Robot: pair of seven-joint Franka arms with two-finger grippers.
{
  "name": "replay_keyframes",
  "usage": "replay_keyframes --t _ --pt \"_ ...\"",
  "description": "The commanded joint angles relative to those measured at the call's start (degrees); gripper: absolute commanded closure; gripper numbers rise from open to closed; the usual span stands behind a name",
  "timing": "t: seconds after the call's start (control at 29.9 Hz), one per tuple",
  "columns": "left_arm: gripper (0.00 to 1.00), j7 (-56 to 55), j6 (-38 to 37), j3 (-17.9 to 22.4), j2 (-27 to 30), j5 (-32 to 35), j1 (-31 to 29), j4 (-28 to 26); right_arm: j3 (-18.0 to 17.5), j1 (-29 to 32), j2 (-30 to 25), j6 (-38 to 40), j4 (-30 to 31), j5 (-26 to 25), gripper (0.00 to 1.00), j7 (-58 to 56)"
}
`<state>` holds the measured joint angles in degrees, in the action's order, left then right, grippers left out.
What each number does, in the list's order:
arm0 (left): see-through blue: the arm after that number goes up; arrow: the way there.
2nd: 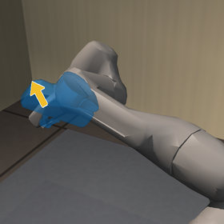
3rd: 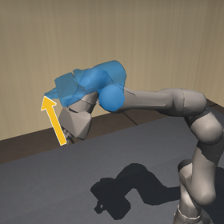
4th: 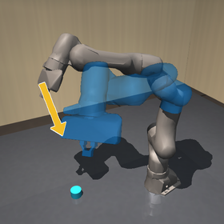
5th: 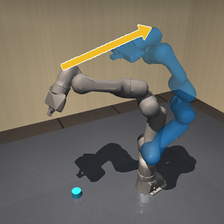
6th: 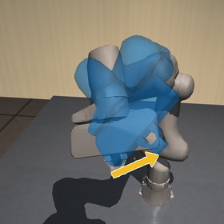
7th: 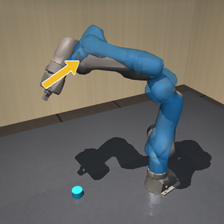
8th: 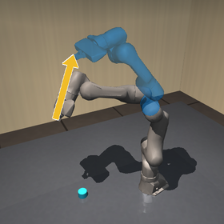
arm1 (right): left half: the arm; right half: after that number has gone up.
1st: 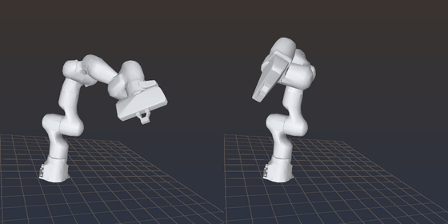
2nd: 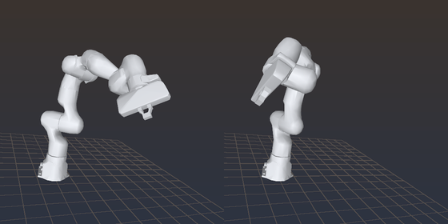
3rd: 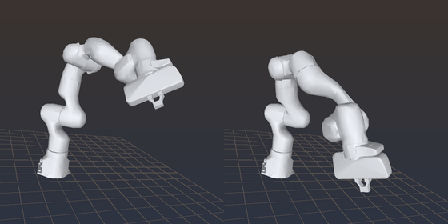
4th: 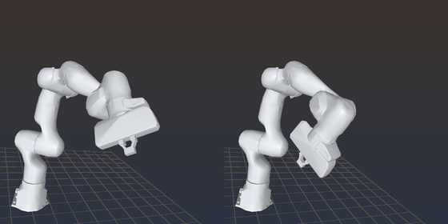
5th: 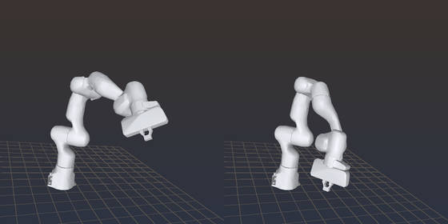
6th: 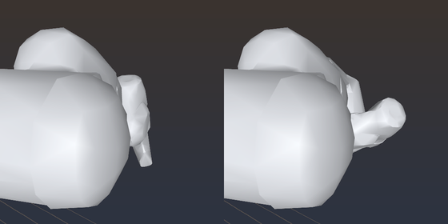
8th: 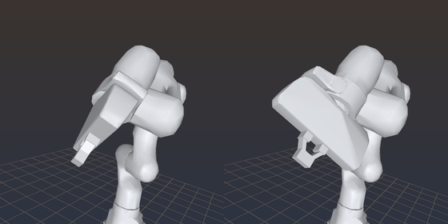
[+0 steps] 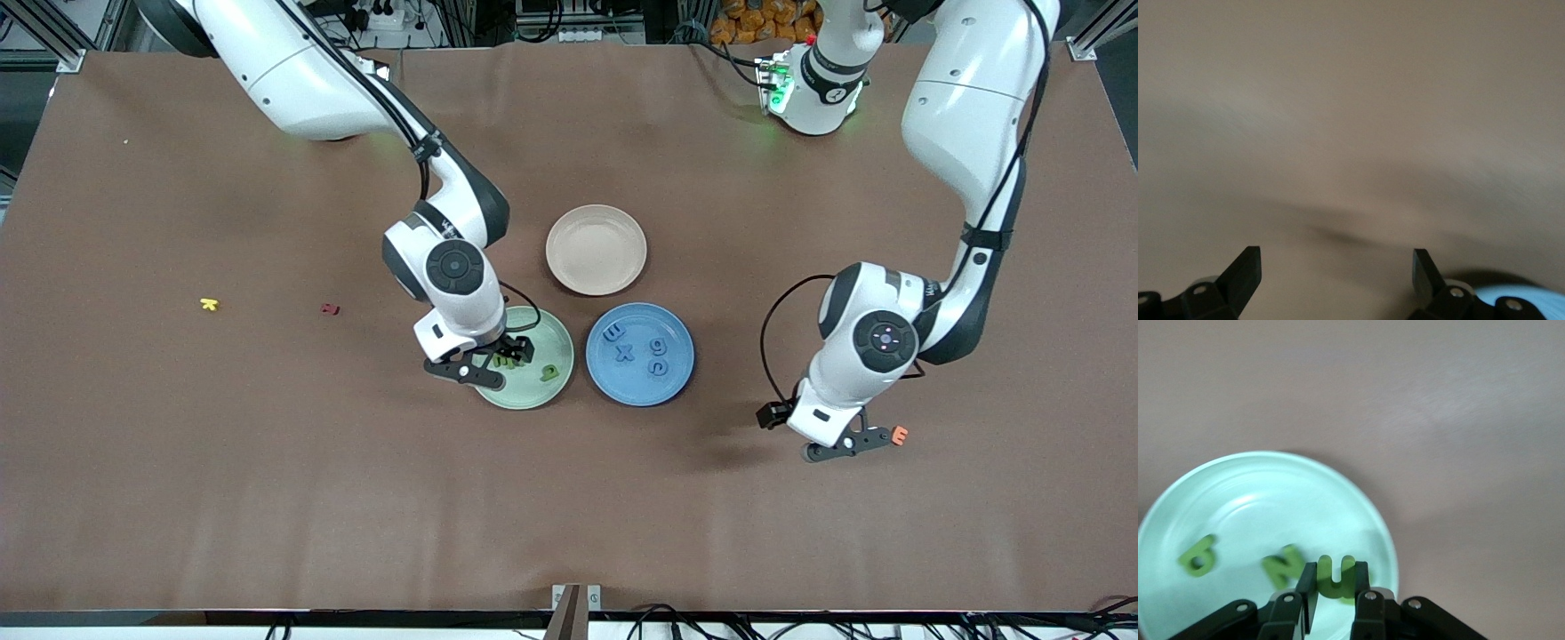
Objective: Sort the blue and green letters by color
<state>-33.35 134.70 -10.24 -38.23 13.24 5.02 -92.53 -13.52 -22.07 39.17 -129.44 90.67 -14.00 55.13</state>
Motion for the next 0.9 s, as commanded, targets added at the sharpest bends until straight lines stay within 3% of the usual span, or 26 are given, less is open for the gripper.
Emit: replay_keyframes --t 0.0,0.1,0.37,0.53,0.57,0.87 --pt "0.0 3.5 -0.6 -2.9 3.5 0.9 -5.1 -4.1 -0.7 4.3 0.1 0.9 -0.9 -0.2 0.0 -5.5" --pt "0.0 6.1 -1.4 -4.2 5.5 1.0 -7.6 -6.3 -0.7 6.8 -0.1 1.0 -0.8 -0.3 0.0 -9.1" --pt "0.0 15.6 -1.6 -2.4 18.9 -2.2 -8.8 -20.6 1.3 13.1 -0.7 1.4 -0.8 -0.1 0.0 -20.8" --pt "0.0 18.7 -1.6 -2.1 24.9 -5.7 -8.7 -26.5 6.5 14.3 -1.7 3.0 -0.9 0.6 0.0 -29.8" --pt "0.0 20.6 -2.4 -2.1 29.0 -7.6 -8.7 -29.5 9.7 16.2 -2.1 3.0 -1.0 2.7 0.0 -36.7" --pt "0.0 24.0 -8.4 -2.1 35.9 -9.5 -8.8 -31.9 14.8 18.4 -3.8 2.9 -1.2 9.9 0.0 -48.7"
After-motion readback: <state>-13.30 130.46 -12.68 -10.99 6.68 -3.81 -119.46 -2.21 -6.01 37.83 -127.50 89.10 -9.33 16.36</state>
